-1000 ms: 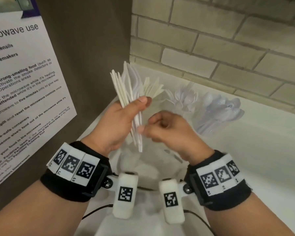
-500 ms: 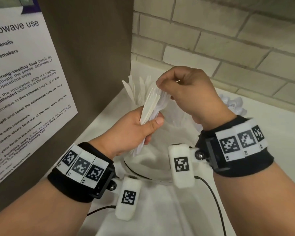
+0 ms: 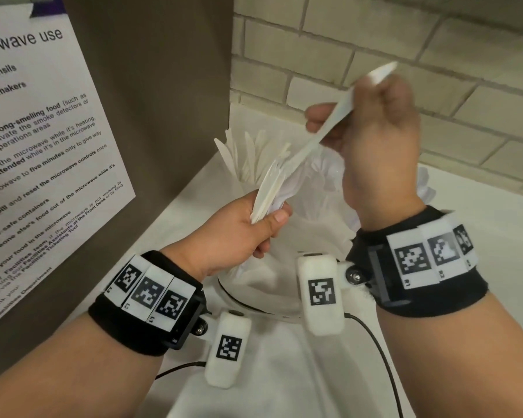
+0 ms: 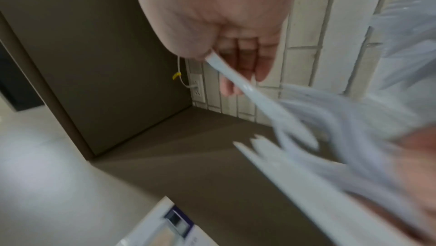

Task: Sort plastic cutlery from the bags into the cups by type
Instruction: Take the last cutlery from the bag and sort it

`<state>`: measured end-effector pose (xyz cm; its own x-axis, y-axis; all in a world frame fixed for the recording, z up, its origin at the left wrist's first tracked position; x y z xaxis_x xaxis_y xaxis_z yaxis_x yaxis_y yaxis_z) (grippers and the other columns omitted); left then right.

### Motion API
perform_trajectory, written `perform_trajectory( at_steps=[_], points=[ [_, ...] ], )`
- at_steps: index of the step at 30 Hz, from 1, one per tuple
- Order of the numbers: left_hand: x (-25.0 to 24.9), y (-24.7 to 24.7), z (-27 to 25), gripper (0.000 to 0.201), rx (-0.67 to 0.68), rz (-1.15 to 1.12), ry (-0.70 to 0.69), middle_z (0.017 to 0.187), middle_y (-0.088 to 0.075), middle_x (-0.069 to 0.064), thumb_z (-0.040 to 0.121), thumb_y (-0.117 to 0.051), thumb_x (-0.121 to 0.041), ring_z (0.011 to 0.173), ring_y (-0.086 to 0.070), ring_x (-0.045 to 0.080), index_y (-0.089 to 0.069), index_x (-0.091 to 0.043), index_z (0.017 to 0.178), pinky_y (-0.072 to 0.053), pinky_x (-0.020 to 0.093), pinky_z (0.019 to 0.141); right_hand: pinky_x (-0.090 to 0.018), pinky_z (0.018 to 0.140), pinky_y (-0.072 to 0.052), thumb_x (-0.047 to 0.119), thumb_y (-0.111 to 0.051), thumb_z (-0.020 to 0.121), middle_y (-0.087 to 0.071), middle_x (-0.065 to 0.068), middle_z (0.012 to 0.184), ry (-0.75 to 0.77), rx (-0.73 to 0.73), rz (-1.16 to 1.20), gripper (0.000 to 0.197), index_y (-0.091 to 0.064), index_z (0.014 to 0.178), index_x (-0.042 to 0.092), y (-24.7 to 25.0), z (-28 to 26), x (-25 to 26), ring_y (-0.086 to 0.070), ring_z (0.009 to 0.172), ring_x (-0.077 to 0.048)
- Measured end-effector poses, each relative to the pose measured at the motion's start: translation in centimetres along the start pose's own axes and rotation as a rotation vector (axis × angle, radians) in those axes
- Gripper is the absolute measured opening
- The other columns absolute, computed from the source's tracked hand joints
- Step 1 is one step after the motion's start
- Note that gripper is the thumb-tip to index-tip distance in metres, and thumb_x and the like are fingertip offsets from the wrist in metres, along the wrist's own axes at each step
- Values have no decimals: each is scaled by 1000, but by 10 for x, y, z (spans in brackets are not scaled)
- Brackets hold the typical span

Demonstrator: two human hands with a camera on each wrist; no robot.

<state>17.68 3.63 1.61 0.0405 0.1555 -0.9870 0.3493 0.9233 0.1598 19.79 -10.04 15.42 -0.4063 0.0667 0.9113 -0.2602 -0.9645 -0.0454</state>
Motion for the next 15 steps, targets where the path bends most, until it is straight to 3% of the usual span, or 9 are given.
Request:
perform_trajectory(
  at_steps=[3, 5, 7, 9, 11, 13, 15],
  points=[
    [4, 1, 1, 13, -20, 59, 29, 66, -54, -12, 94, -56, -27, 55, -52, 6, -59, -19, 104, -51, 29, 61, -36, 51, -53, 21, -31, 104, -51, -5, 55, 124, -57, 134, 17, -41, 94, 12, 10, 0, 25, -54, 50, -29],
    [3, 4, 4, 12, -65, 116, 20, 73, -55, -8, 93, -58, -30, 58, -52, 7, -56, -22, 102, -51, 29, 60, -30, 44, -43, 24, -34, 104, -43, -1, 53, 151, 0, 25, 20, -43, 93, 11, 1, -1, 21, -45, 43, -23],
    [2, 10, 6, 14, -138, 166, 8, 76, -55, -8, 93, -57, -33, 61, -52, 10, -54, -23, 102, -49, 30, 60, -30, 47, -37, 32, -43, 100, -40, 0, 55, 109, 49, -59, 23, -49, 89, 12, -7, -4, 6, -39, 45, -19],
    [2, 18, 9, 18, -221, 212, 24, 77, -55, -8, 94, -56, -35, 62, -52, 9, -52, -21, 105, -43, 25, 59, -33, 53, -37, 41, -56, 90, -43, -1, 57, 64, 72, -133, 24, -51, 77, 21, -8, -7, -8, -40, 50, -21],
    [6, 29, 11, 26, -307, 242, 58, 83, -58, -5, 93, -56, -36, 67, -56, 12, -49, -18, 110, -44, 26, 59, -35, 52, -41, 47, -70, 79, -54, -2, 55, -18, 141, -273, 34, -54, 68, 19, -13, -13, -25, -50, 50, -21],
    [4, 31, 13, 38, -333, 280, 46, 100, -62, -4, 91, -56, -40, 84, -61, 13, -47, -18, 120, -51, 30, 72, -30, 51, -42, 57, -76, 68, -56, 7, 50, -108, 284, -433, 47, -58, 65, 14, -25, -26, -45, -52, 47, -10],
    [0, 26, 15, 50, -305, 280, 2, 112, -63, -8, 86, -56, -44, 99, -62, 8, -45, -21, 129, -54, 30, 82, -29, 55, -49, 61, -76, 64, -63, 7, 58, -139, 375, -567, 50, -61, 69, 13, -38, -39, -60, -60, 55, -8]
  ],
)
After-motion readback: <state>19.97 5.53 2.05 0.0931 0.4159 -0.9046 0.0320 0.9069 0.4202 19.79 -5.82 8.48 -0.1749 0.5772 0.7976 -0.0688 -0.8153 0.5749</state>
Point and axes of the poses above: each hand's wrist, its own z-axis towards the middle knuckle, its own y-axis out of the back of the hand, x = y × z, the point moved 9 cm from there along z, towards the middle knuckle
